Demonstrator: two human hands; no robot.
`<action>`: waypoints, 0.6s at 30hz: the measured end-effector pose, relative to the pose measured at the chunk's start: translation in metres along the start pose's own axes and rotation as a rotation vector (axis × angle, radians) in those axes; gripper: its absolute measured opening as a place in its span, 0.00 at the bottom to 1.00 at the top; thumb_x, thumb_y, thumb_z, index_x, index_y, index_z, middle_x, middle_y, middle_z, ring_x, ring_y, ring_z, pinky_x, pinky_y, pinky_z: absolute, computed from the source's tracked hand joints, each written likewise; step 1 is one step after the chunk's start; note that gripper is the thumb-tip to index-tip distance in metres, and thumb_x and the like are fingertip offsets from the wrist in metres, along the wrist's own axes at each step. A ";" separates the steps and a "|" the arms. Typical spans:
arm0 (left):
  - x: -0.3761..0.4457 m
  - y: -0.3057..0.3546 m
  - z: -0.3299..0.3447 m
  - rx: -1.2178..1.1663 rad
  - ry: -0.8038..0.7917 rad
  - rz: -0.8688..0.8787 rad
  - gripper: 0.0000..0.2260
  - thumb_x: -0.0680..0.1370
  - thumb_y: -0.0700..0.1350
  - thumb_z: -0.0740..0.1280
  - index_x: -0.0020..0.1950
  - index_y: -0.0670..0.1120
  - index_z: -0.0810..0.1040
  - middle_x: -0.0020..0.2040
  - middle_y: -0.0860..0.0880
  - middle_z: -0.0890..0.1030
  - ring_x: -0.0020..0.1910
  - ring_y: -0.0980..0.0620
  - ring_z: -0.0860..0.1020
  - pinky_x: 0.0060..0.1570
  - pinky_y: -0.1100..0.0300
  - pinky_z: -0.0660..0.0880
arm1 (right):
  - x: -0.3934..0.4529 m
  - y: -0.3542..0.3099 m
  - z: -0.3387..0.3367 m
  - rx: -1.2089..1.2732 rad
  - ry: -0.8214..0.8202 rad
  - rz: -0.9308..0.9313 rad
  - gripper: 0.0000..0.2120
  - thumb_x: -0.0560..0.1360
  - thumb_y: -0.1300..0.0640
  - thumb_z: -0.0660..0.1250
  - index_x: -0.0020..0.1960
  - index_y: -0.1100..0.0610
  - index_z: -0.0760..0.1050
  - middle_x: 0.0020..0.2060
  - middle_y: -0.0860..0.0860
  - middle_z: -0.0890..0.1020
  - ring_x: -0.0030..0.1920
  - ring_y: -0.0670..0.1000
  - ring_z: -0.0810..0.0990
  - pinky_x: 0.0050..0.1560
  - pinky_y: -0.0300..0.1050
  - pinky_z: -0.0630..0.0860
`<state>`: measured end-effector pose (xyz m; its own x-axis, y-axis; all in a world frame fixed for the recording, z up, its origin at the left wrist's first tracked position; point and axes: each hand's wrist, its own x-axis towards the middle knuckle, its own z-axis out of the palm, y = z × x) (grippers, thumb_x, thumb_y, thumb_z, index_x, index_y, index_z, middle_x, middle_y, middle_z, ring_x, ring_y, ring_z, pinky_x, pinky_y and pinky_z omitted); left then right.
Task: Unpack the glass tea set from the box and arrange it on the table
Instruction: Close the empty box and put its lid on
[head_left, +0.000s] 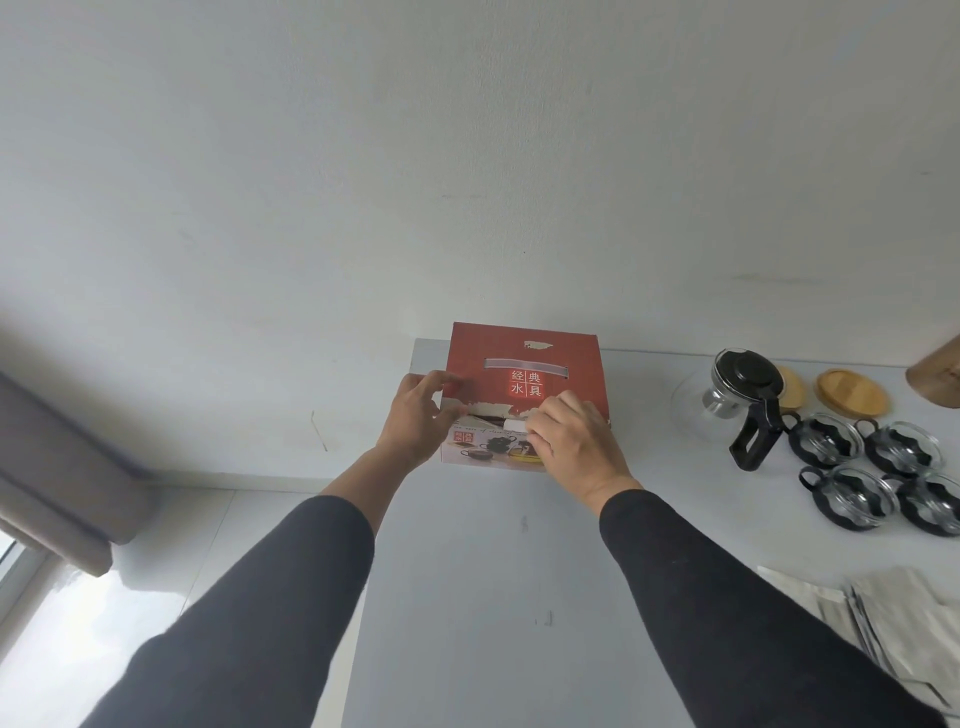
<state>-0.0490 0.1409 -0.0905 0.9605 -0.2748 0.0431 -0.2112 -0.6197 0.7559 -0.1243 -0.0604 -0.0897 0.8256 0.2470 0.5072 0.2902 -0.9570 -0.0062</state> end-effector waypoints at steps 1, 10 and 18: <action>0.000 0.000 0.000 0.002 -0.001 0.000 0.15 0.78 0.46 0.67 0.64 0.50 0.74 0.60 0.47 0.71 0.40 0.55 0.72 0.48 0.64 0.68 | 0.002 -0.001 0.000 0.003 0.008 0.016 0.10 0.62 0.68 0.76 0.32 0.58 0.76 0.31 0.51 0.76 0.33 0.55 0.74 0.30 0.44 0.70; -0.005 0.001 0.001 0.033 -0.076 0.002 0.22 0.80 0.49 0.64 0.74 0.52 0.66 0.69 0.47 0.70 0.60 0.50 0.75 0.59 0.60 0.69 | 0.013 0.004 -0.011 0.187 -0.269 0.710 0.36 0.66 0.45 0.75 0.70 0.45 0.63 0.71 0.57 0.59 0.70 0.59 0.60 0.64 0.58 0.67; 0.018 0.016 0.025 0.071 -0.130 -0.083 0.32 0.81 0.45 0.62 0.79 0.53 0.47 0.74 0.48 0.64 0.69 0.47 0.68 0.64 0.57 0.67 | 0.024 0.032 -0.008 0.300 -0.394 0.714 0.30 0.74 0.56 0.70 0.73 0.48 0.63 0.76 0.58 0.52 0.74 0.60 0.57 0.70 0.52 0.62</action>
<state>-0.0401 0.1075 -0.0937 0.9447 -0.3106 -0.1056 -0.1491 -0.6934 0.7049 -0.0992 -0.0866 -0.0711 0.9501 -0.3095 -0.0397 -0.2917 -0.8361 -0.4647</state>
